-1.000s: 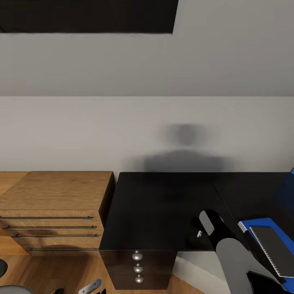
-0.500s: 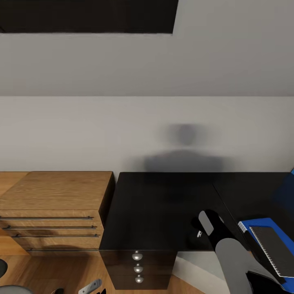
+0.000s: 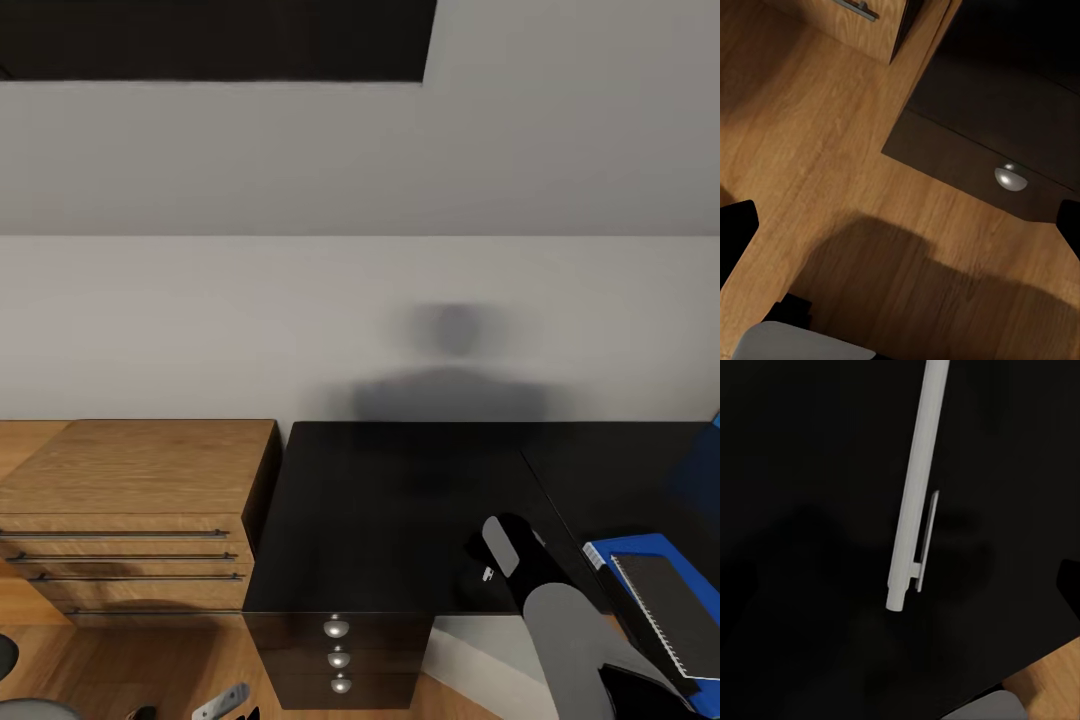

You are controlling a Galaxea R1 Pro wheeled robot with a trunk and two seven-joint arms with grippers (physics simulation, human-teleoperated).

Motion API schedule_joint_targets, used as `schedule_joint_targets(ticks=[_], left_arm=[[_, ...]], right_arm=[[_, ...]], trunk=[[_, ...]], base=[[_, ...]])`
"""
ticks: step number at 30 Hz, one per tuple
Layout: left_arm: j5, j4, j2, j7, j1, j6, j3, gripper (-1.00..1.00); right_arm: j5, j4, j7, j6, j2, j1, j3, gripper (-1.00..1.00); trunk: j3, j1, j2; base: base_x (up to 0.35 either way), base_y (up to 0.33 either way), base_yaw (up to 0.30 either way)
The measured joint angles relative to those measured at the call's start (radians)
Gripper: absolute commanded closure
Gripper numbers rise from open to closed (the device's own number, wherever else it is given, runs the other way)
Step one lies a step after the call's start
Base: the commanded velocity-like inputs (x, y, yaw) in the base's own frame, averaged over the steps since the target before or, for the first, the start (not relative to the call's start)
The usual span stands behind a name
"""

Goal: In the bedroom, organize the workspace by keeping the computer under the desk, ensuring the monitor is on the desk, placing the keyboard on the desk next to the monitor, placing the mouse on the desk next to the keyboard, moving the folder from the swivel chair onto the desk next to the mouse, stacking the notebook on top of the folder with the pen on top of the notebook, and positioning the swivel chair next to the desk.

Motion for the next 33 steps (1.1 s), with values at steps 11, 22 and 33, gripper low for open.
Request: schedule_joint_targets(ticks=[11, 22, 33], left_arm=[[0.0, 0.0, 0.0, -0.001, 0.0, -0.001, 0.002, -1.0], [0.0, 0.0, 0.0, -0.004, 0.0, -0.001, 0.001, -1.0], [0.0, 0.0, 0.0, -0.004, 0.0, 0.0, 0.0, -1.0]], right_arm=[[0.0, 0.0, 0.0, 0.0, 0.0, 0.0, 0.0, -1.0], [0.001, 0.0, 0.0, 0.0, -0.001, 0.0, 0.0, -1.0], [0.001, 0.0, 0.0, 0.0, -0.001, 0.0, 0.0, -1.0]], trunk=[[0.0, 0.0, 0.0], [0.0, 0.0, 0.0], [0.0, 0.0, 0.0]], base=[[0.0, 0.0, 0.0], [0.0, 0.016, 0.0], [0.0, 0.022, 0.0]])
